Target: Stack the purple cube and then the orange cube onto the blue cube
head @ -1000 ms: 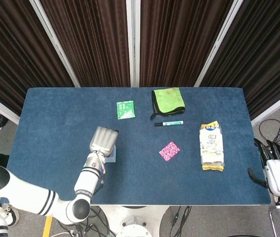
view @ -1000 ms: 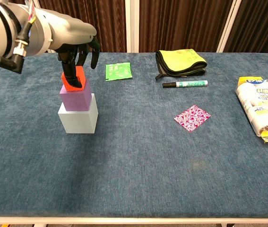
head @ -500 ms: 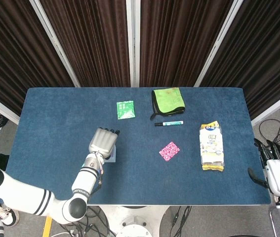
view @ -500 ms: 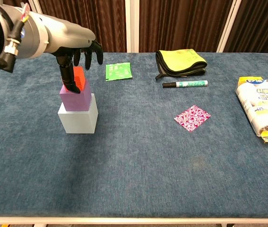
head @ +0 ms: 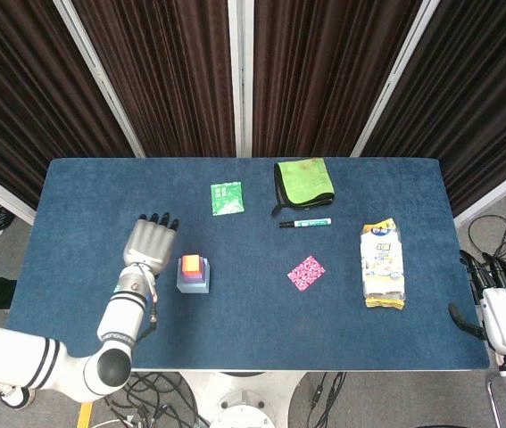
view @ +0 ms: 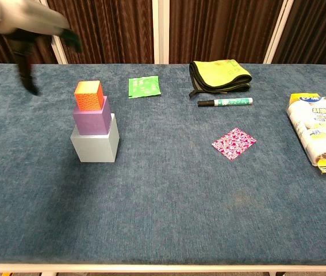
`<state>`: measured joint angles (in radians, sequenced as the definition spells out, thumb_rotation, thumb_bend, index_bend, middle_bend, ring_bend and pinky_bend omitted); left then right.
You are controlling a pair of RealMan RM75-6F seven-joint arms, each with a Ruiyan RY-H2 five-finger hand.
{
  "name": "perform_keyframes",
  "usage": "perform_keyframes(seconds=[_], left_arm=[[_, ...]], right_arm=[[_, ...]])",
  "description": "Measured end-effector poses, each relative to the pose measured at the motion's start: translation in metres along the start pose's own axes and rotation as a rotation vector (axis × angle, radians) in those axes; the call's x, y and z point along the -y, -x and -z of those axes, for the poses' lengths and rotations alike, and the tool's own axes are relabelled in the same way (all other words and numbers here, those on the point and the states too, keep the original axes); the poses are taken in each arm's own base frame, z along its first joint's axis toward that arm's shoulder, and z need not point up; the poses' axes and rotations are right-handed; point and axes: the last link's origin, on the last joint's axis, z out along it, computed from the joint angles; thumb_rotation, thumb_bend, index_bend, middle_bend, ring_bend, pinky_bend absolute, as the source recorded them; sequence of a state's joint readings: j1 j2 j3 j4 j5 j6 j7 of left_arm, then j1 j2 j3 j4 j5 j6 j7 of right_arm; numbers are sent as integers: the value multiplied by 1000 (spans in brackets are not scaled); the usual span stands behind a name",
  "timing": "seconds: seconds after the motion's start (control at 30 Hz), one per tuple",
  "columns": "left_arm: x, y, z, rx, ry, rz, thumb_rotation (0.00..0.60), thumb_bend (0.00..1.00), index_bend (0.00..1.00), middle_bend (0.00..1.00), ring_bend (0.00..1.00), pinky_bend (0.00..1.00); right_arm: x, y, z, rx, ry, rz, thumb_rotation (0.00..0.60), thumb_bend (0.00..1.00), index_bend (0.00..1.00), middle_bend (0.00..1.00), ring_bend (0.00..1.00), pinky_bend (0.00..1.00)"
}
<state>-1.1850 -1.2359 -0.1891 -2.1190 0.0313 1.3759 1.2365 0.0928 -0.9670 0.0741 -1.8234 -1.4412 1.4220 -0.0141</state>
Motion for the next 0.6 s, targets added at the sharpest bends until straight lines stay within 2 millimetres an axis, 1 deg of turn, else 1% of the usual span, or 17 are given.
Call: perform_keyframes(seconds=[0.07,0.1,0.17,0.27,0.37,0.5,0.6], left_arm=[[20,6,1,15,-48,-30,600,183,173,191,166,226],[34,11,1,23,-80,-44,600,184,173,192,167,226],[49,18,2,23,-110,-41,600,186,173,198,167,226],[59,20,0,-34,-111,13,600,185,173,200,167,226],[68,20,-2,-145,-92,100,600,176,173,200,166,227],[80,21,0,-356,-22,208,600,165,174,215,167,227],[88,29,4,-489,51,231,600,160,174,228,167,227]], right_arm=[[0,1,0,1,1,3,600,268,19,176,0,0],[1,1,0,2,1,4,600,268,19,176,0,0],[2,2,0,1,-1,7,600,267,19,176,0,0],[3,4,0,1,-4,11,600,265,19,176,0,0],[3,5,-1,2,-4,16,600,264,19,176,0,0],[4,7,-2,3,-4,22,600,264,19,176,0,0],[6,8,-2,3,-8,24,600,264,19,176,0,0]])
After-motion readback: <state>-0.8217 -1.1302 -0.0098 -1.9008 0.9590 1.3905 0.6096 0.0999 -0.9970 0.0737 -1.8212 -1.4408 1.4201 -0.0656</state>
